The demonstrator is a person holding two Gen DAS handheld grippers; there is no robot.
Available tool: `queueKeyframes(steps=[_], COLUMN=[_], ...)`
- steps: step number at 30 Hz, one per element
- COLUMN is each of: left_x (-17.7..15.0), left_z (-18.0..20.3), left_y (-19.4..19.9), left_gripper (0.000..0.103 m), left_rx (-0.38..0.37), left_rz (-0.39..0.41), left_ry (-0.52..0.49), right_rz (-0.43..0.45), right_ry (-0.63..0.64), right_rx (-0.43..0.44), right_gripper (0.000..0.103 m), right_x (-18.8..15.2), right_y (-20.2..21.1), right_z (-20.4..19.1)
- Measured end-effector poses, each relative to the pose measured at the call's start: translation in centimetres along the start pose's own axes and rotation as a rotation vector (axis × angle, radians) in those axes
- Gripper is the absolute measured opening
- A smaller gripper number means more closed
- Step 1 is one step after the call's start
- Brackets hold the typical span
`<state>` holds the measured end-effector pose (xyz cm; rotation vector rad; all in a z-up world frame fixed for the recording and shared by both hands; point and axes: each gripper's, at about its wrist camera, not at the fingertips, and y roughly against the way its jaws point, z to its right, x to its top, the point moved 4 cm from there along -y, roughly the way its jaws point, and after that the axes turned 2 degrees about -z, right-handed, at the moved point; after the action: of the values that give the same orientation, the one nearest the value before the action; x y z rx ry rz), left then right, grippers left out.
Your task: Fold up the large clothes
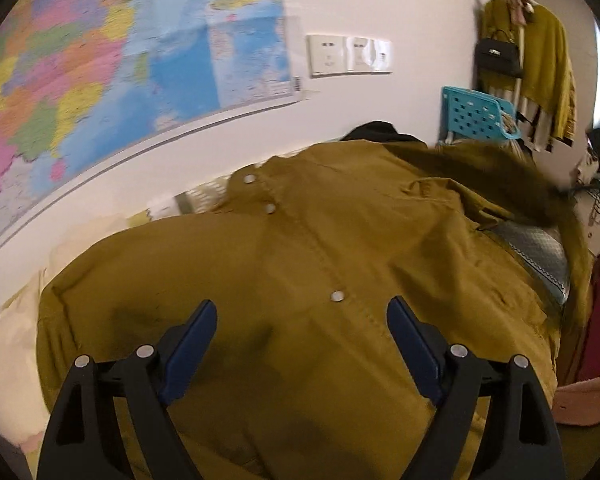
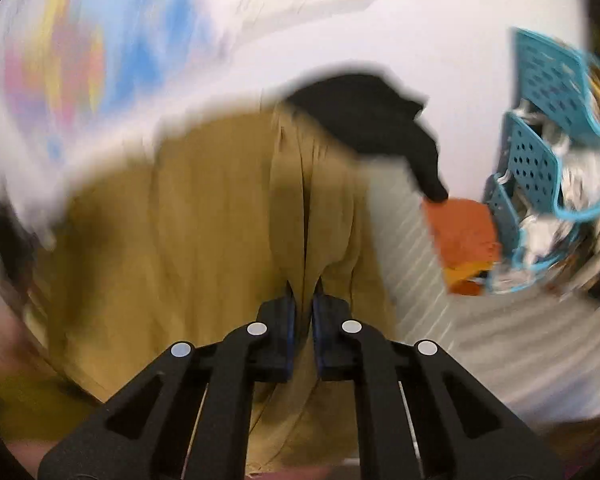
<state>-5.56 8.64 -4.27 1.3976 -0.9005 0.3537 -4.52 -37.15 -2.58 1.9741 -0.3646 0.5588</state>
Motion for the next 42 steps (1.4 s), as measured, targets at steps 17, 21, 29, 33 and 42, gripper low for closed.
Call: queueKeyframes(steps=[17, 21, 29, 33, 42], left_x=[2.1, 1.4, -2.5, -3.6, -2.1], left_z=[1.6, 0.2, 3.4, 5.6, 0.9], left_y=[0.4, 0.8, -6.3, -9.1, -4.9], left_gripper=[0.087, 0.089, 0.092, 0.051, 0.015], left_rx=[-0.518, -0.542, -0.569, -0.559, -0.317], left_rz=[0.045, 0.051, -0.276, -0.378, -0.271], left_ry=[0.109, 0.161, 0.161, 0.146, 0.026], right_rz=[-0.073, -0.155, -0.308, -0.269, -0.244], right_ry=[0.110, 0.094, 0.000, 0.009, 0.377], right_rx=[0.564, 0.627, 0.620, 0.609, 0.226], right_gripper=[0.009, 0.012, 0.012, 0.012, 0.058], right_x=[9.0, 9.1, 7.2, 7.9, 4.7], right_y=[-3.0, -8.5, -18.1, -17.6, -18.3], right_z=[-18.9, -21.8, -22.7, -22.3, -20.7])
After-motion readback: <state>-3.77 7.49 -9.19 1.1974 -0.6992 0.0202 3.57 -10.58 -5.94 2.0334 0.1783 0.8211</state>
